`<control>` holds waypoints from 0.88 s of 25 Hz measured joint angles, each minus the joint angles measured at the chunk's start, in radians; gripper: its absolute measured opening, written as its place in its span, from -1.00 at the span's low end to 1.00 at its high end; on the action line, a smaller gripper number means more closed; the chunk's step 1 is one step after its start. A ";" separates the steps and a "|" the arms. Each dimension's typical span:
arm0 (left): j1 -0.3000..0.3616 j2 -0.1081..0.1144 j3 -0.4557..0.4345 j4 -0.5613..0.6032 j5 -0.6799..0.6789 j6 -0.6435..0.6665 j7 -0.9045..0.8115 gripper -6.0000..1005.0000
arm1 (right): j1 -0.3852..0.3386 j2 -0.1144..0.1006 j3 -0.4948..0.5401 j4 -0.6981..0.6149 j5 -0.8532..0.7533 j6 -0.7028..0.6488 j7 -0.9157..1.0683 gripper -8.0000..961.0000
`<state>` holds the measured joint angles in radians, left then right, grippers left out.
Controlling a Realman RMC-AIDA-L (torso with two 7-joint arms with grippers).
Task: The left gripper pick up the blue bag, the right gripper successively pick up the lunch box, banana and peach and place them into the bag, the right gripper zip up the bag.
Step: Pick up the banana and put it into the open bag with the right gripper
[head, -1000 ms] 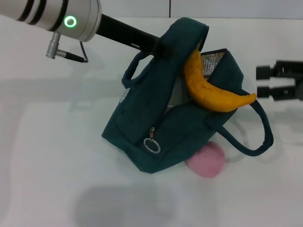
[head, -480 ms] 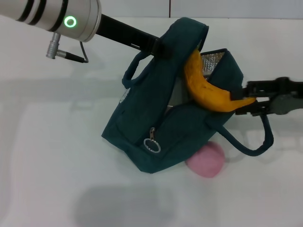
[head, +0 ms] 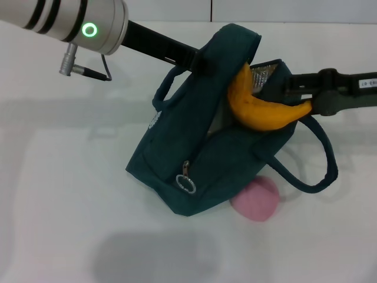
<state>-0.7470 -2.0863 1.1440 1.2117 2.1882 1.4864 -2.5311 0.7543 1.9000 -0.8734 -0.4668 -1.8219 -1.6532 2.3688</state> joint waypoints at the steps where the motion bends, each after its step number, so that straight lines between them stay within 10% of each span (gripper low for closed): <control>1: 0.000 0.000 0.000 0.000 0.000 0.000 0.000 -0.92 | 0.009 -0.002 -0.004 0.015 -0.006 0.002 0.001 0.74; 6: -0.002 0.000 0.000 0.000 -0.001 0.000 0.000 -0.92 | 0.046 -0.003 -0.017 0.062 -0.040 -0.003 0.006 0.31; 22: -0.013 0.000 0.007 0.001 -0.013 0.001 -0.002 -0.92 | 0.093 -0.003 -0.019 0.072 -0.056 0.064 0.017 0.07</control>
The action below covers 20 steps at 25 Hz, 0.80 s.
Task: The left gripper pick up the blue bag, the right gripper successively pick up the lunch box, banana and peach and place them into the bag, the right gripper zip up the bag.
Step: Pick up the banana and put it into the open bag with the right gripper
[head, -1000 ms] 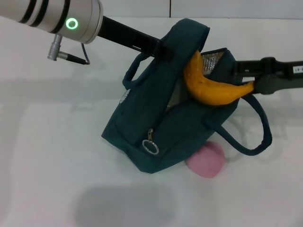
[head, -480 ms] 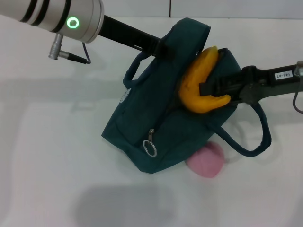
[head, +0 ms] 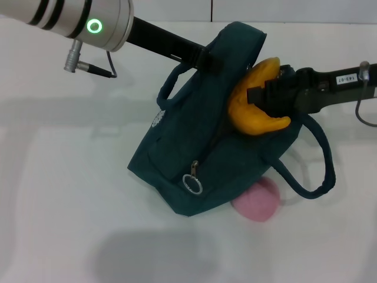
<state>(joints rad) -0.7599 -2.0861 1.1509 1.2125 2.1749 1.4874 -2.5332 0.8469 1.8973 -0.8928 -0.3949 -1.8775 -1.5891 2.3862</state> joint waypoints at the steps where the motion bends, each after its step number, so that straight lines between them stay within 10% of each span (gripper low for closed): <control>1: 0.000 0.000 0.000 0.000 0.000 0.000 -0.001 -0.92 | 0.001 0.000 0.000 -0.002 -0.001 0.008 -0.001 0.07; 20: 0.003 0.002 0.029 0.001 -0.044 0.001 -0.009 -0.92 | 0.077 0.037 -0.062 0.001 -0.093 0.025 -0.001 0.06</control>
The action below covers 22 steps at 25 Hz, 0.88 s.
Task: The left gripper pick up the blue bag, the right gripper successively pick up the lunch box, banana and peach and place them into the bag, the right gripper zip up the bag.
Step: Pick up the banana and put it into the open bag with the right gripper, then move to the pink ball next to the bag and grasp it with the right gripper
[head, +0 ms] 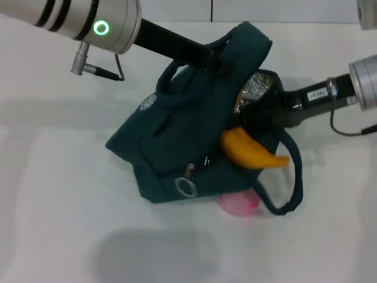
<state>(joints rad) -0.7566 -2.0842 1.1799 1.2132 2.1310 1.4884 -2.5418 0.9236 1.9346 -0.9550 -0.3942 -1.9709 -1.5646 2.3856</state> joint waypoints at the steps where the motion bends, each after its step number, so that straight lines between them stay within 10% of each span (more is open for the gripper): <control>1: 0.002 0.000 0.000 0.000 0.000 -0.001 0.000 -0.92 | -0.001 0.001 -0.001 -0.005 0.000 -0.016 0.001 0.06; 14: -0.002 0.004 -0.036 -0.001 0.026 -0.003 0.000 -0.92 | -0.149 -0.092 0.157 -0.154 0.024 -0.133 0.014 0.06; 22: -0.021 0.004 -0.053 -0.026 0.056 -0.023 0.002 -0.92 | -0.177 -0.098 0.192 -0.194 0.060 -0.226 -0.155 0.06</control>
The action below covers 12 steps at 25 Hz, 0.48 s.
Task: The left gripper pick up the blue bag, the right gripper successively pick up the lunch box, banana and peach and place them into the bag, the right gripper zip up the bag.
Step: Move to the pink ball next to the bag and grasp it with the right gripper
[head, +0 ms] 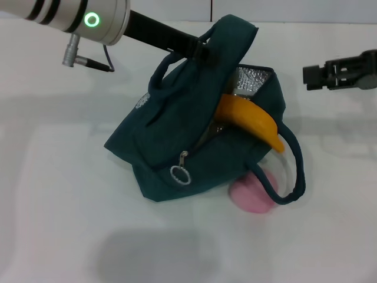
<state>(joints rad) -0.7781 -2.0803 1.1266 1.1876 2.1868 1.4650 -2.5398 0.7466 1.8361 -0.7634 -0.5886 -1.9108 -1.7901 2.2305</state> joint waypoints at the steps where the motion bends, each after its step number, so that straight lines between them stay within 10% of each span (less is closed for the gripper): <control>1: 0.000 0.000 0.000 0.000 0.000 0.000 0.000 -0.92 | 0.000 0.000 0.000 0.000 0.000 0.000 0.000 0.06; 7: -0.011 0.001 -0.002 -0.002 0.001 -0.016 -0.010 -0.92 | -0.041 0.006 -0.064 -0.112 -0.078 -0.110 -0.124 0.06; 12: -0.012 0.010 -0.007 -0.002 0.006 -0.028 -0.035 -0.92 | -0.129 0.058 -0.151 -0.317 -0.210 -0.121 -0.208 0.06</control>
<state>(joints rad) -0.7900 -2.0700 1.1198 1.1857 2.1930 1.4367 -2.5744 0.6173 1.8942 -0.9140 -0.9057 -2.1211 -1.9113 2.0229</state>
